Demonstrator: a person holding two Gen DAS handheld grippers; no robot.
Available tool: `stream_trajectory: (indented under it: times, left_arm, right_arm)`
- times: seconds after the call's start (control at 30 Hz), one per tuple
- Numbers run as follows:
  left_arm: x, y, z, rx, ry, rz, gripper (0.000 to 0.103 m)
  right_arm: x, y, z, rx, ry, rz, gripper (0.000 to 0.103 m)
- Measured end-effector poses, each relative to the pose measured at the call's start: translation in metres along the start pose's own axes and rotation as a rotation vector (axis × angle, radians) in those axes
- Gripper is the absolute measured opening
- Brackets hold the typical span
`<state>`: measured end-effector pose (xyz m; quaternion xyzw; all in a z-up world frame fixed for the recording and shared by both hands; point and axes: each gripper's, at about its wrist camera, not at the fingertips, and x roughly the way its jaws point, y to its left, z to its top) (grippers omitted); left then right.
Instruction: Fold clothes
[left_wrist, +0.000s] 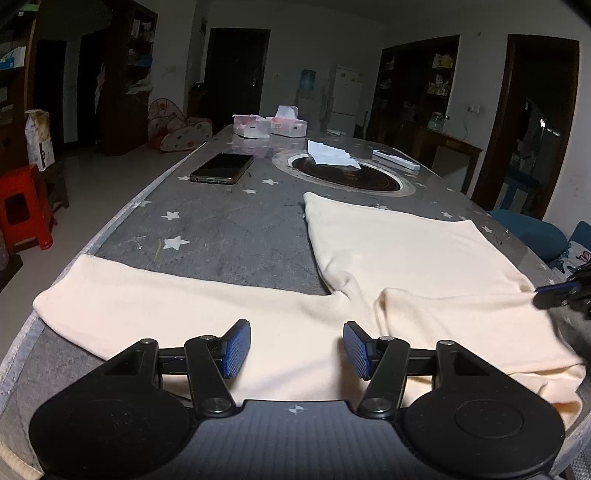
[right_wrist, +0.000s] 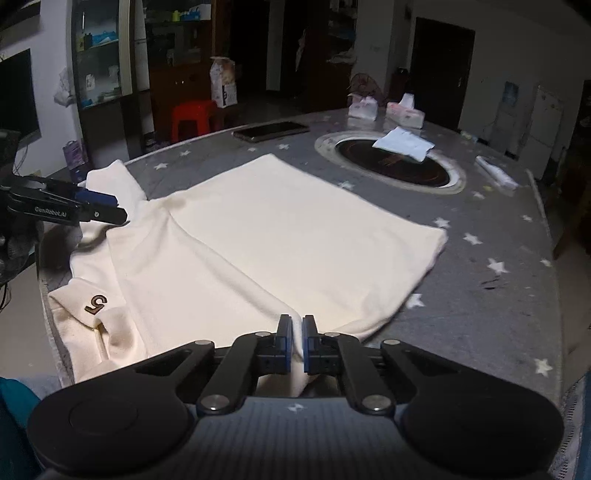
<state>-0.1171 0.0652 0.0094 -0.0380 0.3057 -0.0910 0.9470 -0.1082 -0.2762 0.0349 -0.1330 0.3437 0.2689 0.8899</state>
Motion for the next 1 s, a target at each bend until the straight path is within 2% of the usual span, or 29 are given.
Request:
stream_trajectory:
  times: [0.17,0.33,0.37,0.5,0.57,0.7,0.73,0.8,0.87,0.97,1.0]
  left_arm:
    - [0.001,-0.001,0.002,0.004,0.003,0.008,0.059]
    - [-0.004,-0.019,0.001,0.051,0.006,-0.066,0.058]
    - [-0.004,-0.023,0.001,0.061,0.007,-0.081,0.058]
    - [-0.008,-0.038,0.0,0.098,0.009,-0.141,0.055]
    - [-0.01,-0.045,-0.001,0.117,0.011,-0.171,0.046]
    - [-0.012,-0.06,-0.002,0.152,0.014,-0.227,0.034]
    - [-0.011,-0.062,-0.003,0.154,0.019,-0.228,0.024]
    - [-0.01,-0.062,-0.004,0.166,0.021,-0.226,0.015]
    - [-0.01,-0.062,-0.005,0.166,0.023,-0.217,0.002]
    - [-0.013,-0.059,-0.002,0.127,0.024,-0.212,0.0]
    - [-0.017,-0.059,0.001,0.115,0.014,-0.216,0.0]
  right_arm:
    - [-0.002,-0.007,-0.011,0.038,0.004,-0.035,0.009]
    - [-0.01,0.001,-0.009,0.046,-0.057,-0.055,0.021]
    - [-0.012,0.003,-0.008,0.049,-0.062,-0.039,0.026]
    - [-0.021,0.017,-0.011,0.043,-0.061,0.026,0.027]
    - [-0.025,0.026,-0.016,0.029,-0.047,0.048,0.027]
    - [-0.028,0.038,-0.025,0.004,-0.018,0.065,0.027]
    - [-0.028,0.04,-0.028,-0.001,-0.011,0.065,0.027]
    - [-0.027,0.043,-0.033,-0.013,-0.001,0.055,0.027]
    - [-0.027,0.046,-0.037,-0.025,0.001,0.04,0.027]
    - [-0.028,0.047,-0.039,-0.031,-0.004,0.024,0.024]
    - [-0.028,0.047,-0.039,-0.032,-0.003,0.019,0.016]
